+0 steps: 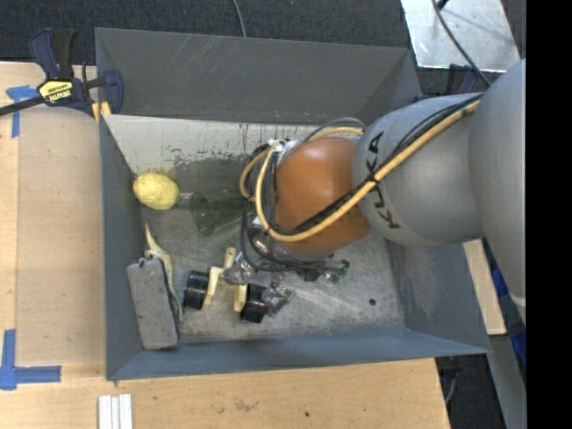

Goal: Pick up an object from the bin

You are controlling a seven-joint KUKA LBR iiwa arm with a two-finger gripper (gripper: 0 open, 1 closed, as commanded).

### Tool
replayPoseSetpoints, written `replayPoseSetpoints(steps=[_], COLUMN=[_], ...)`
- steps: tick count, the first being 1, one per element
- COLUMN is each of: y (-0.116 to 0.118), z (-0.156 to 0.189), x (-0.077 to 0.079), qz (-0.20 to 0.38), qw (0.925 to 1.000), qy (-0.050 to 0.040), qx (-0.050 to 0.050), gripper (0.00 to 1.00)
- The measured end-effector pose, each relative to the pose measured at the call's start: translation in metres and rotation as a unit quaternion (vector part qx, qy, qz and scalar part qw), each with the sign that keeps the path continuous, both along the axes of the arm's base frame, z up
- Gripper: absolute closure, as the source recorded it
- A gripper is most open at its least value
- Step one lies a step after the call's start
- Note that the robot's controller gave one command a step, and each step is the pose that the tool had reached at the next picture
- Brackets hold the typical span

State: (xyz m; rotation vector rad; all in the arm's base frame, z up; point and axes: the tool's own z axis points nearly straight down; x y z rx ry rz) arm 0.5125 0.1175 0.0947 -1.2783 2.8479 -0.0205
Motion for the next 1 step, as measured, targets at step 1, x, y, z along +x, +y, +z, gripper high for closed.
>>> replayPoseSetpoints(steps=[1], y=[0.0001], z=[0.0], x=[-0.0001], qz=[0.001], qw=[1.0], qy=[-0.0001], qx=[0.0], gripper=[1.0])
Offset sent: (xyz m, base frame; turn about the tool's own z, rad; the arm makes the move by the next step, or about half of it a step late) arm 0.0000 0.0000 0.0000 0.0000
